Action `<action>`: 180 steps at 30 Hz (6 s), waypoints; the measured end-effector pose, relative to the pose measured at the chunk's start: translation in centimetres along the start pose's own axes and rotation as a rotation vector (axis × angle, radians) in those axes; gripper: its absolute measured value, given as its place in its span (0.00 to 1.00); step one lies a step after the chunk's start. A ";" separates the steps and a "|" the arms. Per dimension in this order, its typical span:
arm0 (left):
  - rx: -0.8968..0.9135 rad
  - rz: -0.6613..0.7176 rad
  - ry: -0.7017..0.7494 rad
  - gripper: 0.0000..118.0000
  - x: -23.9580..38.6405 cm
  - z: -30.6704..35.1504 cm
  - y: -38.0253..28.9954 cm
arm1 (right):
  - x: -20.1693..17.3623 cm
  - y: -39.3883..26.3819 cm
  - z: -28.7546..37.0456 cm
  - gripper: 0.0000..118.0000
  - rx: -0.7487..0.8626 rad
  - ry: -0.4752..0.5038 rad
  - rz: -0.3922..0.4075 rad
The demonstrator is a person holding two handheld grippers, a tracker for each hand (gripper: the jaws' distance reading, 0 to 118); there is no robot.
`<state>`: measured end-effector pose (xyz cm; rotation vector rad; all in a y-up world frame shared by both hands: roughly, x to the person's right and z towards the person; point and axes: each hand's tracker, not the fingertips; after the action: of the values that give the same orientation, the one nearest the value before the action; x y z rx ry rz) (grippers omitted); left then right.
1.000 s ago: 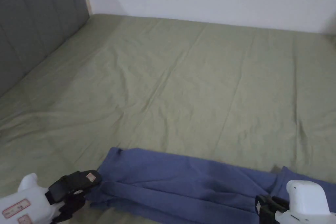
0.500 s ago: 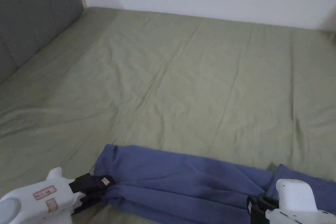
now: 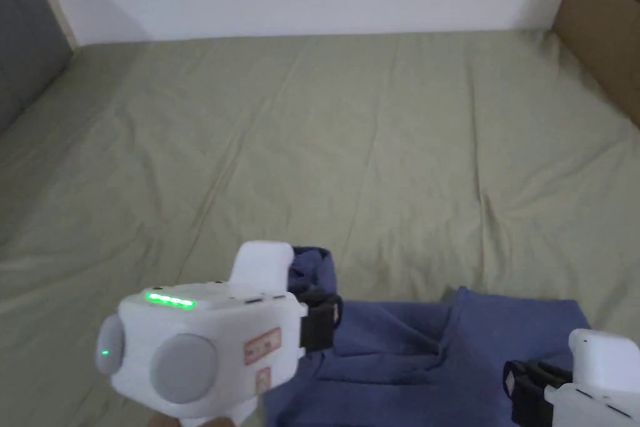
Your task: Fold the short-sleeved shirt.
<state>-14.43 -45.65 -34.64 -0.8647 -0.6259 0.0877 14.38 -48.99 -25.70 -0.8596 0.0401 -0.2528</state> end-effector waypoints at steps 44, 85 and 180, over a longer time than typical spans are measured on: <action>-0.144 0.352 -0.220 0.74 -2.3 -4.3 -5.5 | 5.4 -1.8 2.0 0.01 -0.020 -0.050 -0.162; 0.106 0.824 0.042 0.10 -21.5 10.0 -13.5 | -0.5 -1.1 -0.2 0.00 -0.085 0.062 -0.064; -0.199 0.532 -0.373 0.23 -13.9 -6.9 -6.1 | -3.5 3.5 -9.5 0.00 -0.150 0.032 0.138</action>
<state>-23.03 -58.78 -40.16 -1.2066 -0.7450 0.6893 10.37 -53.08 -34.76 -0.9978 0.1499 -0.1348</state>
